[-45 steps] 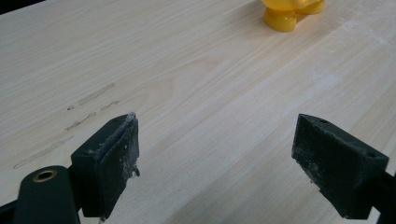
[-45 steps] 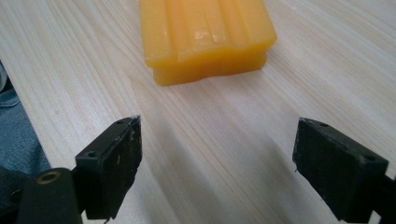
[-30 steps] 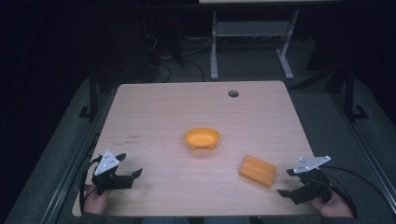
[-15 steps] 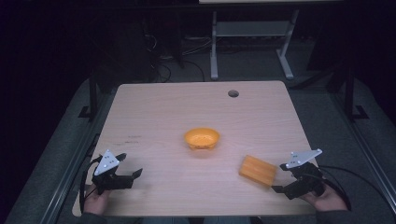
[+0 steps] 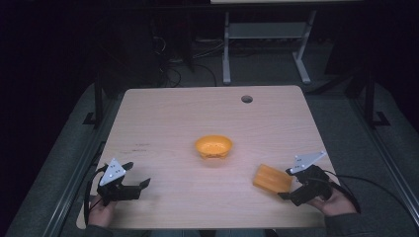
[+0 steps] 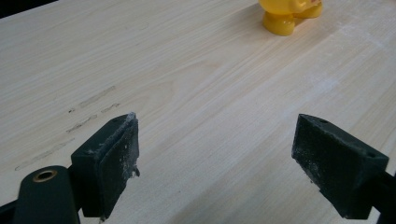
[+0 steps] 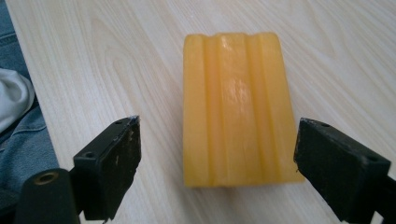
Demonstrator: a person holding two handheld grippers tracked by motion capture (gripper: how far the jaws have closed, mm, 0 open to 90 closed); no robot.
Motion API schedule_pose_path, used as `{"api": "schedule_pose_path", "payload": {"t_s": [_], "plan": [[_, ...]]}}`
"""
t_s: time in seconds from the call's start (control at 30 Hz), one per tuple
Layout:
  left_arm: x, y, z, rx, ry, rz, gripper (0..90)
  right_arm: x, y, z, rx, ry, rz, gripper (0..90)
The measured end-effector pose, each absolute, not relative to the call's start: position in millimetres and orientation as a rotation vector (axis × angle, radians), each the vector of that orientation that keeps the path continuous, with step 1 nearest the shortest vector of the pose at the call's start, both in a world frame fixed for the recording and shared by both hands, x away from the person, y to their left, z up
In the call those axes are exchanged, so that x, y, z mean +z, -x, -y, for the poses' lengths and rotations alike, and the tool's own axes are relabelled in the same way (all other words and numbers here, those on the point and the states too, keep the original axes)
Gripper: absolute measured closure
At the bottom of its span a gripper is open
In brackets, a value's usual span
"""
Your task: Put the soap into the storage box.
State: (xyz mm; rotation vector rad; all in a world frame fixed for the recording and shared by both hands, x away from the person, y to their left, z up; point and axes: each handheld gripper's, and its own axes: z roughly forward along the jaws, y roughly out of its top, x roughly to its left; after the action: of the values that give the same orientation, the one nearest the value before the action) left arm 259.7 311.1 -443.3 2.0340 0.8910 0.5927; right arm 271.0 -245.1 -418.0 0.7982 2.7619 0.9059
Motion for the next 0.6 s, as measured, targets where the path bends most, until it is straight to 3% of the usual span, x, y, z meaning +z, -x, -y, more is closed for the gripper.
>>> {"api": "schedule_pose_path", "payload": {"t_s": [0.6], "plan": [[-444, -260, -310, 0.587, -2.023, -0.891, 14.3, -427, -296, 224, 0.804, -0.739, -2.815, 14.4]]}}
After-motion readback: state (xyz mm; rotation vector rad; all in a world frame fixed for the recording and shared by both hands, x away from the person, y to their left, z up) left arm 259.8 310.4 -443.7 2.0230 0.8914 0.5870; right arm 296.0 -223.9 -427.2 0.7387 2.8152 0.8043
